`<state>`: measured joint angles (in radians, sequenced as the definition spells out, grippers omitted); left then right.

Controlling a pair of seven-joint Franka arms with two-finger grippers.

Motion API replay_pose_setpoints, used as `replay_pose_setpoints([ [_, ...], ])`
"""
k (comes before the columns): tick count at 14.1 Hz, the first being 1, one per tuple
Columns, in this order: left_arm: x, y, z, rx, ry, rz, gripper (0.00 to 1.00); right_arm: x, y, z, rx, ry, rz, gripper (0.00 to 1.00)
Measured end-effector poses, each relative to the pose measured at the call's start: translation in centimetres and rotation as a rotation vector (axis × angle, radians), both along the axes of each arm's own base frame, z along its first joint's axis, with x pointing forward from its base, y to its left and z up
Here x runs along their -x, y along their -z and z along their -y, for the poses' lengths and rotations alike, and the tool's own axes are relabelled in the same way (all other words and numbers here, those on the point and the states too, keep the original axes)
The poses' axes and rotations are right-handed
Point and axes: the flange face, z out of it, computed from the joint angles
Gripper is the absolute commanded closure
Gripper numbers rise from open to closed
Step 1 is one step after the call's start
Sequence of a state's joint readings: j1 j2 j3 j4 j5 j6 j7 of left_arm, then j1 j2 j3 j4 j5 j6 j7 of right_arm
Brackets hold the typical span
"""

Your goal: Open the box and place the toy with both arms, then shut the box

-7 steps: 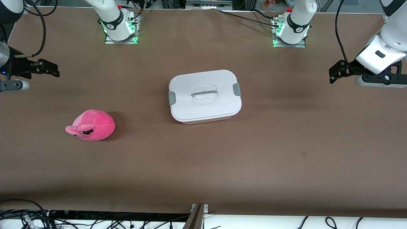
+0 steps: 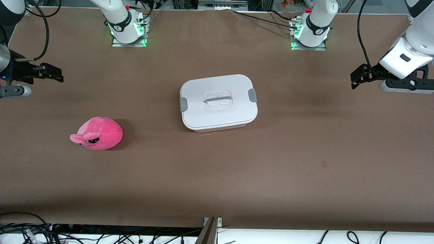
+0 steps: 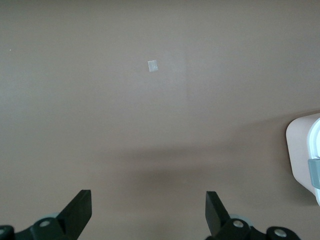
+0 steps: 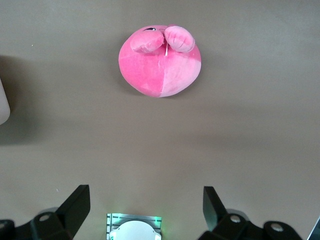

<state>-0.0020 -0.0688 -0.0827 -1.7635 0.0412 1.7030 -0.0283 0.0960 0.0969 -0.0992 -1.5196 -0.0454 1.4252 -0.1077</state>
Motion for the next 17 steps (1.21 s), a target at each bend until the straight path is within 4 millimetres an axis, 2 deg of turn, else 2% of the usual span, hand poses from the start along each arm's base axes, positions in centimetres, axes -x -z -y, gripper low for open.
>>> replay_pose_setpoints([
  [11, 1.1, 0.8, 1.1, -0.005, 0.021, -0.092, 0.00, 0.0, 0.0, 0.0, 0.000, 0.000, 0.000, 0.00],
  [15, 1.4, 0.2, 4.1, 0.072, 0.197, -0.089, 0.00, -0.1, 0.2, 0.0, 0.001, 0.001, -0.004, 0.00],
  [17, 1.8, -0.1, 6.6, 0.102, 0.302, -0.086, 0.00, -0.4, 0.9, 0.0, 0.002, 0.001, -0.015, 0.00],
])
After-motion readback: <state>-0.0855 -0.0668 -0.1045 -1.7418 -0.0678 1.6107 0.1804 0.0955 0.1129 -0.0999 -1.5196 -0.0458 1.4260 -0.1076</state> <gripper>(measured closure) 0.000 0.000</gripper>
